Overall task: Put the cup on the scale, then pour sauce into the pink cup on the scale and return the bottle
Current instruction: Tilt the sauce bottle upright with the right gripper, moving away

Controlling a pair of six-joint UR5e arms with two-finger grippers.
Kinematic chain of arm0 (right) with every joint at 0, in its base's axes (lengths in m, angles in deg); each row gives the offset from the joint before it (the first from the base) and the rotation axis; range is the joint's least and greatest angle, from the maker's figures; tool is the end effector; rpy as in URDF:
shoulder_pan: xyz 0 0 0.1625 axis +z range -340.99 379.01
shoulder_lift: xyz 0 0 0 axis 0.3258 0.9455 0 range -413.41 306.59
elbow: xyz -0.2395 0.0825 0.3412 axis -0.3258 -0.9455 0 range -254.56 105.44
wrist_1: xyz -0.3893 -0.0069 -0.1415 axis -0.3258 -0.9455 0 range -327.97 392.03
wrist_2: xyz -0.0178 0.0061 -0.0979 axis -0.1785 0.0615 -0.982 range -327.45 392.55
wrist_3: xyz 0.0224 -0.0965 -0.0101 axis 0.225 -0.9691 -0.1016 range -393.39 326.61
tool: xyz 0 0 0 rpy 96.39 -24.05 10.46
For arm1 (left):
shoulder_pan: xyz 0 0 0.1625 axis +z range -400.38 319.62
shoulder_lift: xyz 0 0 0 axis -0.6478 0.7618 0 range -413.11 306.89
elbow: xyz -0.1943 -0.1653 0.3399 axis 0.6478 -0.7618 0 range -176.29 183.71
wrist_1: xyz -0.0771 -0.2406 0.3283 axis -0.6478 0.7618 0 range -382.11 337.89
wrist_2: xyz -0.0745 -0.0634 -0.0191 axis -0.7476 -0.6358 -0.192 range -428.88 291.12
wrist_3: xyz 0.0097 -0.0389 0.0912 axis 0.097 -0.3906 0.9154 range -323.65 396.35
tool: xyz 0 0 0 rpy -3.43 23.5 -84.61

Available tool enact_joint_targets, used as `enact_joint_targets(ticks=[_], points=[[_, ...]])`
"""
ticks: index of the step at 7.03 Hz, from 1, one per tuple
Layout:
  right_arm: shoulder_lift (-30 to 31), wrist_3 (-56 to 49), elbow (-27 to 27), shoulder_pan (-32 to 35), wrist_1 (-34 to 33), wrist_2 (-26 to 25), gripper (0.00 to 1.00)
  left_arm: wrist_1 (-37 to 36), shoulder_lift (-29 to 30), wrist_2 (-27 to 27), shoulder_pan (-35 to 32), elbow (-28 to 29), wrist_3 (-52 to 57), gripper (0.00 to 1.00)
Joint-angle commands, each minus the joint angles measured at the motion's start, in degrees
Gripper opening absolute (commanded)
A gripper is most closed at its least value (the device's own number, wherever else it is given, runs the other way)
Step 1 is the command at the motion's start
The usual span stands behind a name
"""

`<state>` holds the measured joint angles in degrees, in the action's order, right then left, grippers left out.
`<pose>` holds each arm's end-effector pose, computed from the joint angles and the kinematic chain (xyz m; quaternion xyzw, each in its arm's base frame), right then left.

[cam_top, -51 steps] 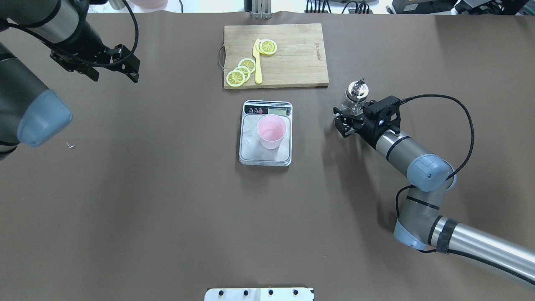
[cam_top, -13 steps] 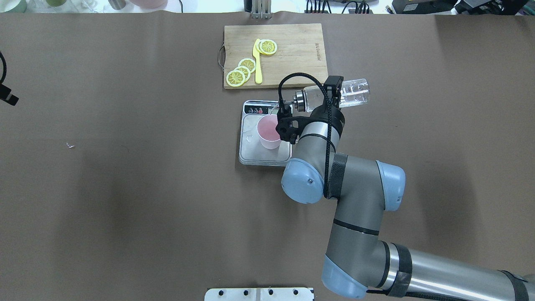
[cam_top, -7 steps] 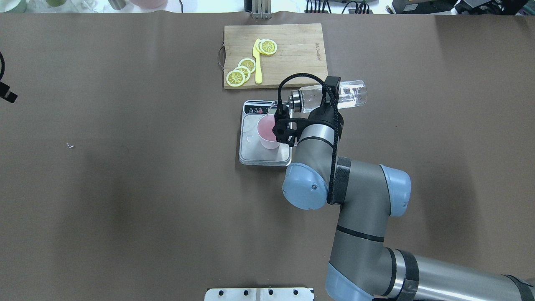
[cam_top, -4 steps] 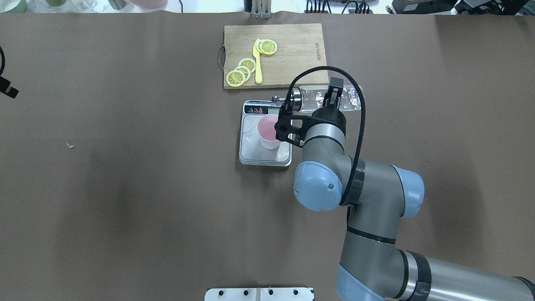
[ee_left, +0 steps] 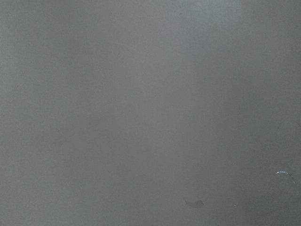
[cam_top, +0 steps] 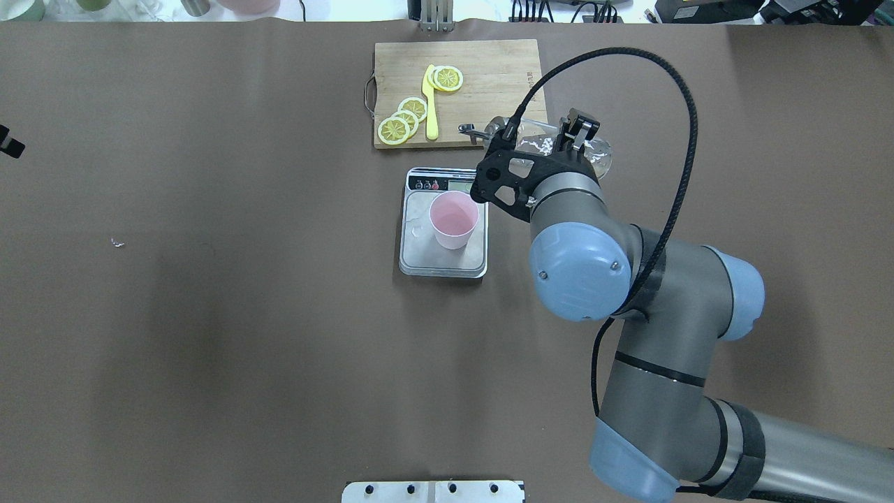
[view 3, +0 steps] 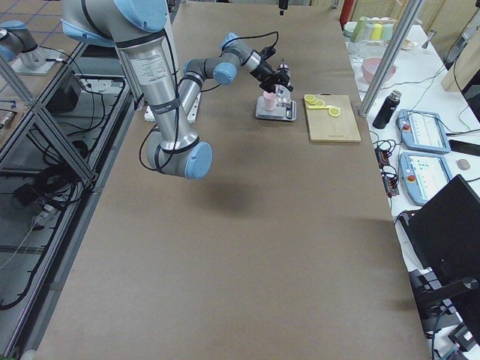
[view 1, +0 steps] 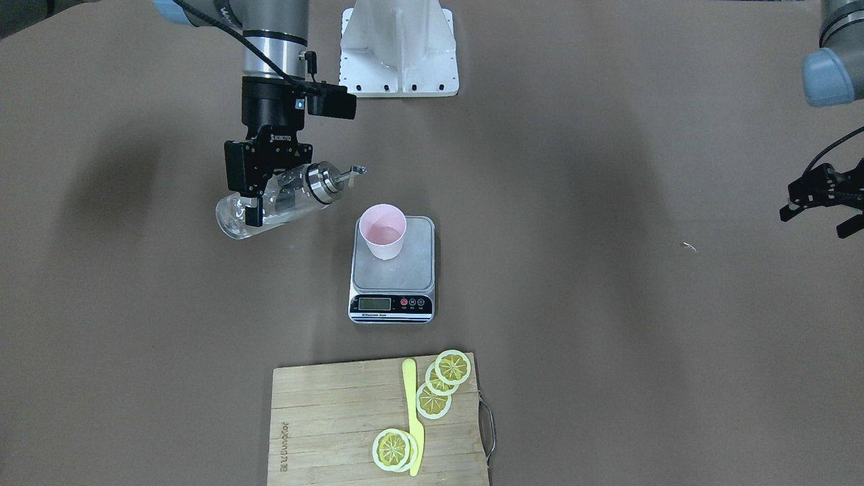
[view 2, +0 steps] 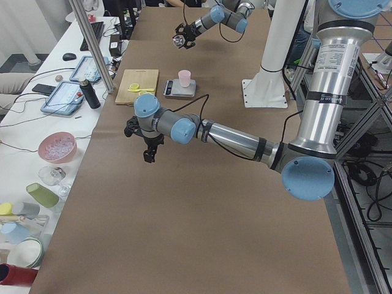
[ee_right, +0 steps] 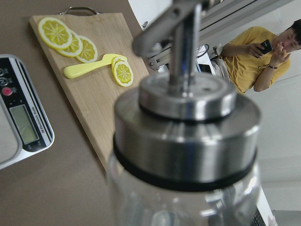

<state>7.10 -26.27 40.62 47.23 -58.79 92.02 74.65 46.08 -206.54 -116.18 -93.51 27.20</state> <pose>-0.4101 -0.4288 0.1825 0.4930 -0.0535 -0.2890 0.8188 0.0799 -0.5596 0.4936 0.0999 0.4248 0.1205 0.8916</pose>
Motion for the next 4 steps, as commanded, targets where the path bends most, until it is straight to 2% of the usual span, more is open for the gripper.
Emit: enact_joint_targets(ticks=[1,2,3,4], points=[[3.02,11.90,1.63,3.15,9.81,7.13,0.12,0.01,0.21,0.02,0.04,0.10,0.01,0.97],[5.21,20.39,1.54,4.37,15.44,10.02,0.12,0.01,0.64,0.29,0.04,0.10,0.01,0.97],[7.58,23.79,1.54,5.43,19.33,12.58,0.11,-0.08,1.26,0.38,-0.05,0.01,0.01,0.97],[9.78,24.08,1.19,6.05,22.93,12.78,0.11,-0.17,1.87,0.46,0.04,0.01,-0.08,0.97]])
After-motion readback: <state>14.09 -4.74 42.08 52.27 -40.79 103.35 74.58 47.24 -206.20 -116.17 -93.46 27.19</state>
